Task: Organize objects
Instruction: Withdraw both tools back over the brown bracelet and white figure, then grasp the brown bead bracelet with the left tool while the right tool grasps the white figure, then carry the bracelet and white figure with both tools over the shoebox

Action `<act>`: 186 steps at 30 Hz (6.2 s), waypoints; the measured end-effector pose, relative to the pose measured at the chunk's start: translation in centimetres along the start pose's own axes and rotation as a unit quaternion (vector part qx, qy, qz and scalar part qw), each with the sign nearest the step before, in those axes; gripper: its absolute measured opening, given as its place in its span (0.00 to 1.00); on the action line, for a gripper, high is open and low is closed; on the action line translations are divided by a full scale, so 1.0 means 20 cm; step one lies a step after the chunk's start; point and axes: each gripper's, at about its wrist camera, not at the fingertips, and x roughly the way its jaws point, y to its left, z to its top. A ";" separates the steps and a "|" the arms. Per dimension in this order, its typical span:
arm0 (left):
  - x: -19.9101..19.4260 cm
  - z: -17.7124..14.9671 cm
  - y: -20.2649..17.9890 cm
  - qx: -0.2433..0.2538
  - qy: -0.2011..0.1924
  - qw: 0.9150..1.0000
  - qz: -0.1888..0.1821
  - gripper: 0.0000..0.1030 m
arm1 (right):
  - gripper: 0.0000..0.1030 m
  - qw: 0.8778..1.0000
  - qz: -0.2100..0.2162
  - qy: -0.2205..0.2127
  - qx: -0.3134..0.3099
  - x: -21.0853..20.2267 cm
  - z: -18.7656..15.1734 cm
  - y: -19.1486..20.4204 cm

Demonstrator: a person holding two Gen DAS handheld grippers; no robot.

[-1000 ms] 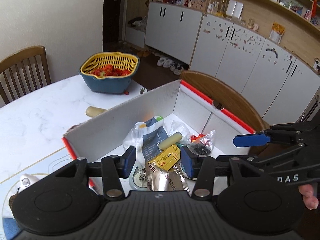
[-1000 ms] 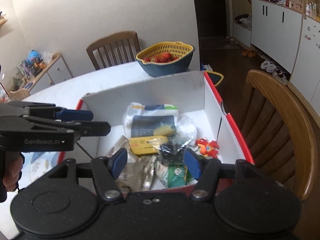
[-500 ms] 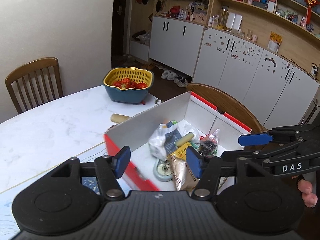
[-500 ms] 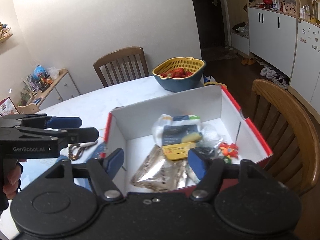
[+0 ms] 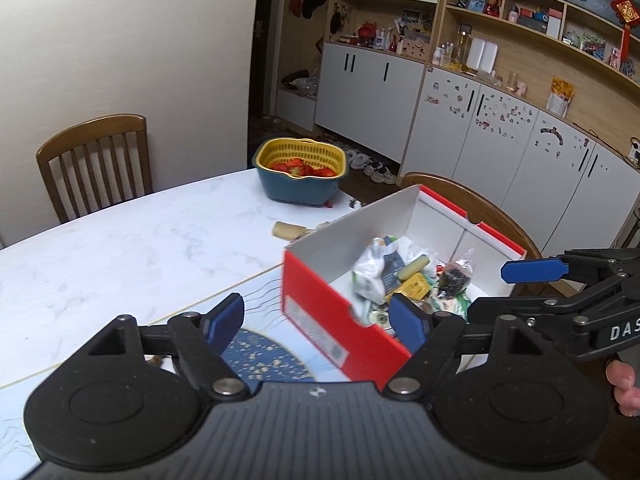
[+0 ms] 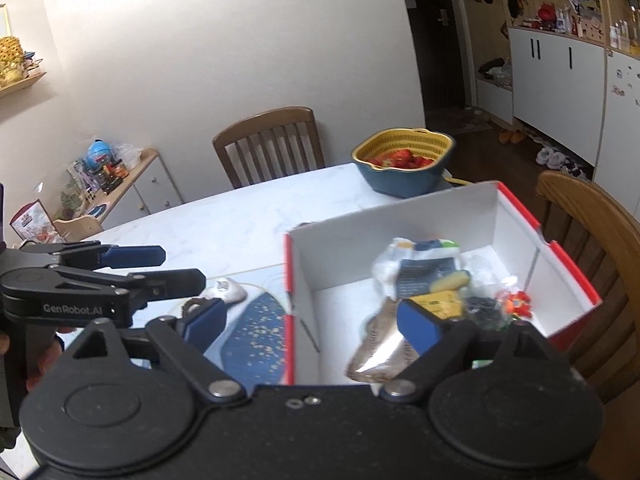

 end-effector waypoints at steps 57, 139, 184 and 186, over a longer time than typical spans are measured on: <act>0.51 -0.50 0.92 -0.122 0.059 0.986 0.097 1.00 | 0.89 0.984 0.001 0.143 -0.109 1.23 0.03 0.62; 0.04 0.10 -0.29 0.007 -0.007 0.999 -0.036 0.09 | 0.48 0.996 -0.011 0.018 -0.085 -0.01 0.11 -0.12; 0.99 0.09 -0.59 -0.045 0.150 0.987 -0.040 0.09 | 0.50 0.984 -0.036 0.132 -0.111 0.66 0.21 -0.72; 1.01 0.08 -0.59 -0.041 0.153 0.987 -0.033 0.09 | 0.50 0.984 -0.038 0.131 -0.114 0.67 0.22 -0.71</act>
